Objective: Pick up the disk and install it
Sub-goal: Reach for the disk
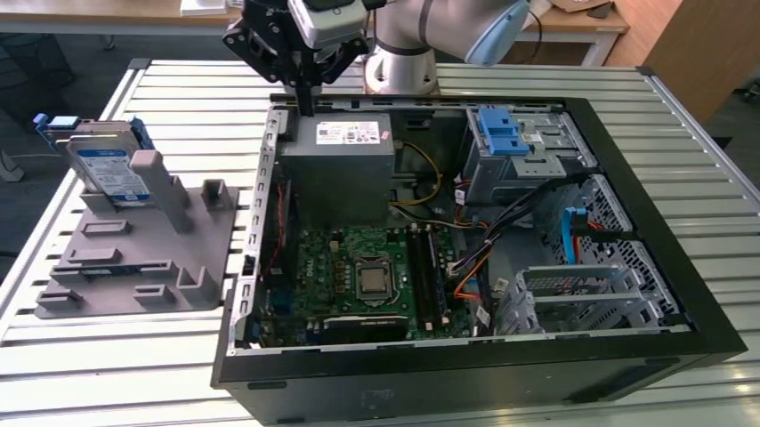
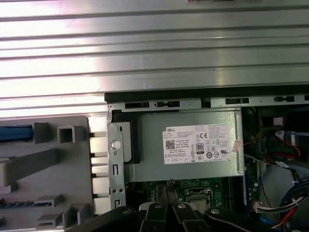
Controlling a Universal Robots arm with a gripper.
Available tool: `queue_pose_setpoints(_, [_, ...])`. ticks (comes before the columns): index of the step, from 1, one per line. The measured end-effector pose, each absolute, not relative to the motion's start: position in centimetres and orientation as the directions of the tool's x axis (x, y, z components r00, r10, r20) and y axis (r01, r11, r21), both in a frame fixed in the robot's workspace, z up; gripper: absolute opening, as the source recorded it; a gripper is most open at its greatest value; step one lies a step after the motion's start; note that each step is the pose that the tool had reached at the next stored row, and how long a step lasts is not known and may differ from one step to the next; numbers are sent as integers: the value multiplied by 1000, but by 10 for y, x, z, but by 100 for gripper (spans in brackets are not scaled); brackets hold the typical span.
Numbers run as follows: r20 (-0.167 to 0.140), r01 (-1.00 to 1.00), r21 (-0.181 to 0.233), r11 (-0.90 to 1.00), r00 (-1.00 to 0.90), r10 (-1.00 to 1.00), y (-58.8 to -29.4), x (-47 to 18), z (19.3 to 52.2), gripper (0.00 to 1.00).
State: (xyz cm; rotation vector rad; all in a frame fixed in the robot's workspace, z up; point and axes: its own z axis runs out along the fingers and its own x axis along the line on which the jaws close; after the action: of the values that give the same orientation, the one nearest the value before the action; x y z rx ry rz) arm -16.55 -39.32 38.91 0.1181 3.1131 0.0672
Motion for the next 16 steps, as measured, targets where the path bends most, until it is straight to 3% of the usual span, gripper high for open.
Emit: queue_pose_setpoints(16, [-24, 75, 44, 996, -997, 76, -393, -169, 389, 11])
